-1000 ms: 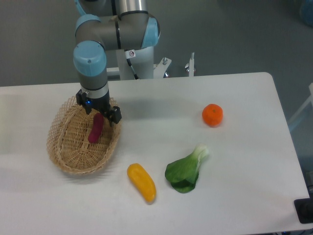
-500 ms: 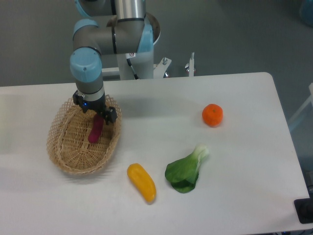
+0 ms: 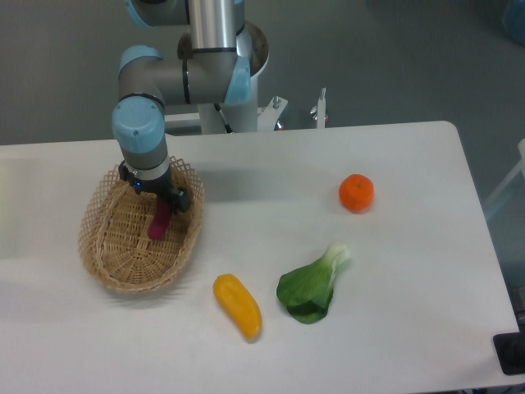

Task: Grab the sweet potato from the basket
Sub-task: 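Lower the gripper onto the sweet potato and close on it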

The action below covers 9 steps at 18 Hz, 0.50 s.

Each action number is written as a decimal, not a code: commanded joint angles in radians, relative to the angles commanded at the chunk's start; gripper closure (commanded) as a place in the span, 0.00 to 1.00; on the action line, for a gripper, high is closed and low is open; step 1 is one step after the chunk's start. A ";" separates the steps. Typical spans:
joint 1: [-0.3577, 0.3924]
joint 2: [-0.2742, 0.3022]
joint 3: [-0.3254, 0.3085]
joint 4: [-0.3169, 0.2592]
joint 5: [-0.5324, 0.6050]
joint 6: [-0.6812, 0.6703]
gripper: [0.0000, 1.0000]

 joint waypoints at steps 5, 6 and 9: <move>0.000 -0.005 0.003 0.012 0.000 -0.009 0.50; 0.000 -0.005 0.003 0.014 0.002 -0.017 0.56; 0.000 0.006 0.017 0.012 0.002 -0.020 0.68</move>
